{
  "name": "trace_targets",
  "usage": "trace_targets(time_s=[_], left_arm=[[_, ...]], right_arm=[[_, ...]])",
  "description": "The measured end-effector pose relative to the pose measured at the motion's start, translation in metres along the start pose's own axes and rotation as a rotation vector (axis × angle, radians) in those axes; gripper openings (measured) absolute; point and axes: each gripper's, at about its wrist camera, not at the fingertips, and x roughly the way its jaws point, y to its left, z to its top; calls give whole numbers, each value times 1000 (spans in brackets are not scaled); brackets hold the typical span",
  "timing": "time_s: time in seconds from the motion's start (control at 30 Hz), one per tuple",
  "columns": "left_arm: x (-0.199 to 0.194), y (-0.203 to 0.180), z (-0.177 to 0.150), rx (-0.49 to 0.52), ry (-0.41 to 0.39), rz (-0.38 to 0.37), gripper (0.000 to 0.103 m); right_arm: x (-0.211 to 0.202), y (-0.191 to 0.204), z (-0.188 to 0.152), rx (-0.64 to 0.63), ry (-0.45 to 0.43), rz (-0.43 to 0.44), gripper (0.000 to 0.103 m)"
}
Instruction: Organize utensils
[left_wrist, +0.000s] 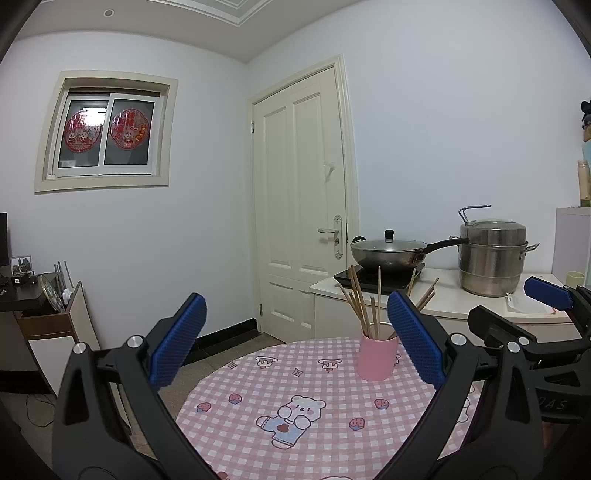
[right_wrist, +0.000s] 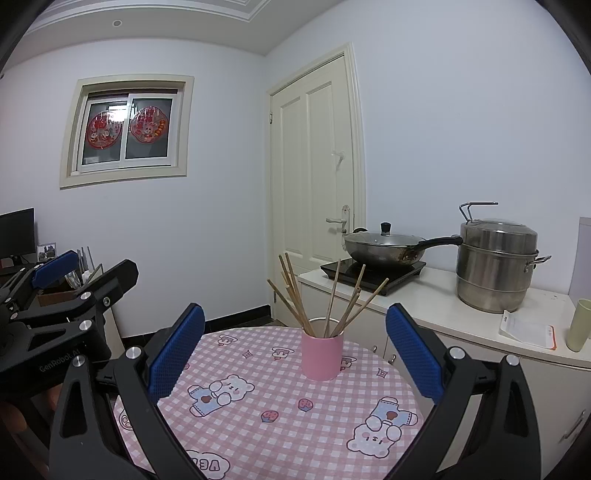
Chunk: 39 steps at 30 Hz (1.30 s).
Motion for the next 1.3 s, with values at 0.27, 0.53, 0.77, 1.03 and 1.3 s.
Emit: trace_targets(time_s=[0.27,0.53,0.77,1.03,1.3], left_arm=[[0,0,0,2,1,2,97],[0,0,0,1,1,0,97],[-1,-1,-2,4,0,2,97],[-1,-2,-2,4,2,1,97],[-2,-2,-3,3,4,1,97]], right_arm=[[0,1,1,-1,0,2,95],[0,0,1,0,1,3,95],[-1,0,0,1,2,4,95],[-1,-1,-2,3,4,4,95],[-1,-1,-2,2,3,4,95]])
